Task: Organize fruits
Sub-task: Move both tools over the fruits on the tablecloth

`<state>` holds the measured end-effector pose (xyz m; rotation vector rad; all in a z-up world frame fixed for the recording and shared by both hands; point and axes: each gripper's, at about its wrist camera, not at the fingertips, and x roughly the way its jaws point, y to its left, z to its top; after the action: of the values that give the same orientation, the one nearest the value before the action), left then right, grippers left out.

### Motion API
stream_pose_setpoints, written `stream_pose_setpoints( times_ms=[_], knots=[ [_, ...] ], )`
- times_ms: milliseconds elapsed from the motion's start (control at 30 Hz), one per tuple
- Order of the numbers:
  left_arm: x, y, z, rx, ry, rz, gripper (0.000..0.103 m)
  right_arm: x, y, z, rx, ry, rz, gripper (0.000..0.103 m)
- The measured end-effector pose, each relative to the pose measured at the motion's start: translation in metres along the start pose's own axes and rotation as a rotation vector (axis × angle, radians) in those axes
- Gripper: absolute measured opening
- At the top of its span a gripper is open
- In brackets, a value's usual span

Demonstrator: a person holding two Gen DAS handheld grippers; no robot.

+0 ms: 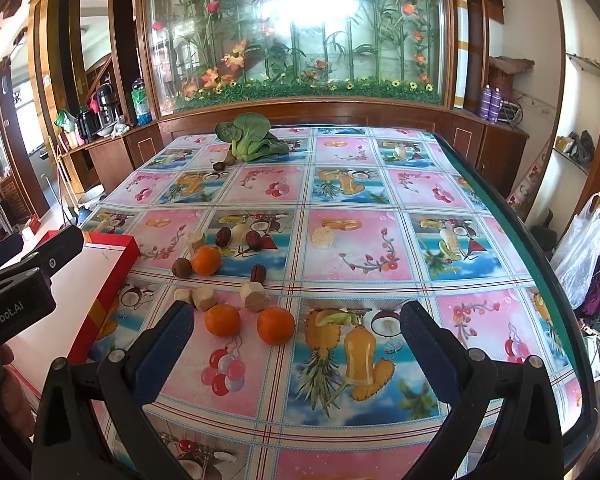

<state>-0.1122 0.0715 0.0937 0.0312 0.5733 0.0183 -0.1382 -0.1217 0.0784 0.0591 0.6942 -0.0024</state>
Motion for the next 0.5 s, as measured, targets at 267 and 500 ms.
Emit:
stream_pose_setpoints(
  times_ms=[267, 500],
  knots=[
    [-0.002, 0.000, -0.001, -0.006, 0.006, -0.014, 0.103, -0.002, 0.002, 0.000, -0.007, -0.004, -0.001, 0.102],
    [-0.003, 0.002, -0.006, 0.002, 0.014, -0.054, 0.103, 0.002, -0.008, -0.010, 0.000, 0.013, 0.015, 0.102]
  ],
)
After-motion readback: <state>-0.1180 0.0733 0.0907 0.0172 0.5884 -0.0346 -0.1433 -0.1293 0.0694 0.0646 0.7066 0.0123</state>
